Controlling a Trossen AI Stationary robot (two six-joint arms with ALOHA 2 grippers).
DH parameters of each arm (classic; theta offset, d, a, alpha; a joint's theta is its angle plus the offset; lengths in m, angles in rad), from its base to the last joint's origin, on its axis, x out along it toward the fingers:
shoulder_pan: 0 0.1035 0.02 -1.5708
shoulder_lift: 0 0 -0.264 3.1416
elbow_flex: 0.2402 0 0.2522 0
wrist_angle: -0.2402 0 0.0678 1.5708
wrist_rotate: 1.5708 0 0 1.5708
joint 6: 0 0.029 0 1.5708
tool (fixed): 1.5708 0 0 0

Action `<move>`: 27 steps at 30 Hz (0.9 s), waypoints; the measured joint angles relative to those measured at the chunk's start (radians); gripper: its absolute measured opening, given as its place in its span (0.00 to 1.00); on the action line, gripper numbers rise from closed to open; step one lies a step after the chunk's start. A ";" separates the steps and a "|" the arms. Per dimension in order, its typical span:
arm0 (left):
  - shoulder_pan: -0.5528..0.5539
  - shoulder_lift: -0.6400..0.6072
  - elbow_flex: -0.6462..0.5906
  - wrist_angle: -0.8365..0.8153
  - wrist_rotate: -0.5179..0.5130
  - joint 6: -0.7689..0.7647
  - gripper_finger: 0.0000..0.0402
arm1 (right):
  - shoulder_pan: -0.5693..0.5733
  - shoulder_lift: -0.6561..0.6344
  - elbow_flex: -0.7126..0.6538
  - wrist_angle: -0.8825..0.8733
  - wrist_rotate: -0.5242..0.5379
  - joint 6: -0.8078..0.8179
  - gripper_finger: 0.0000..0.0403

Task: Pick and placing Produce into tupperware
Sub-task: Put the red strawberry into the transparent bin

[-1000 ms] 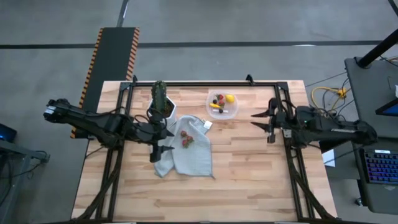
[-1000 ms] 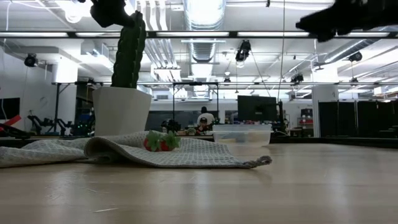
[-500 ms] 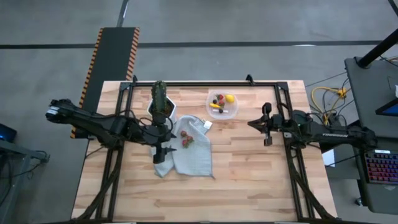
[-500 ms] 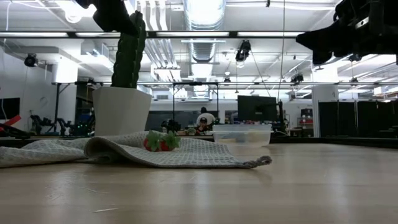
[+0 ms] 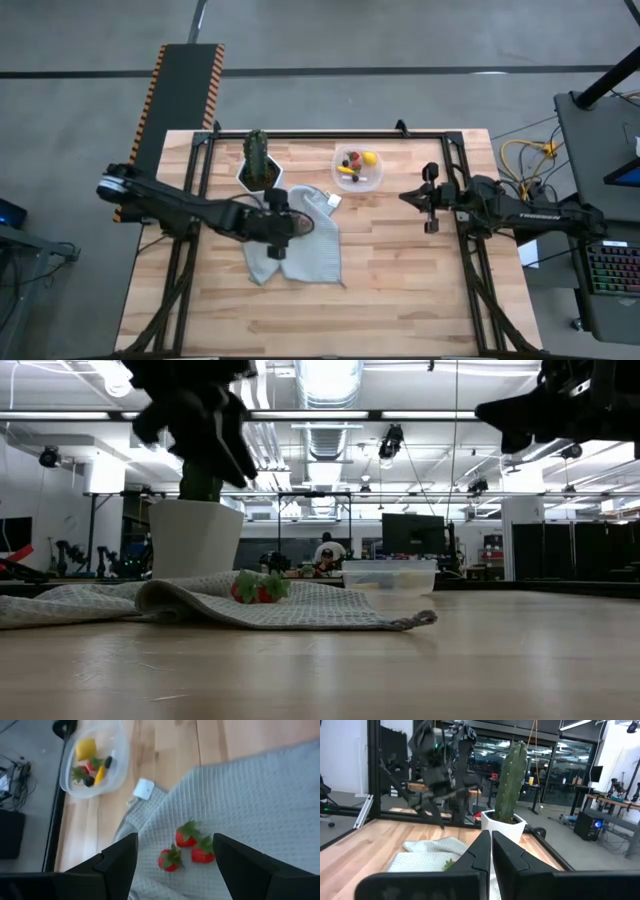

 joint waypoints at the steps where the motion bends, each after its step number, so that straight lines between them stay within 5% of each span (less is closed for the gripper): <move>1: 0.000 0.018 0.000 0.000 -0.006 0.003 0.60 | 0.000 0.000 0.002 -0.001 0.000 0.001 0.02; 27: -0.002 0.259 0.003 0.027 0.048 -0.003 0.60 | 0.000 0.057 -0.010 -0.002 0.000 -0.004 0.02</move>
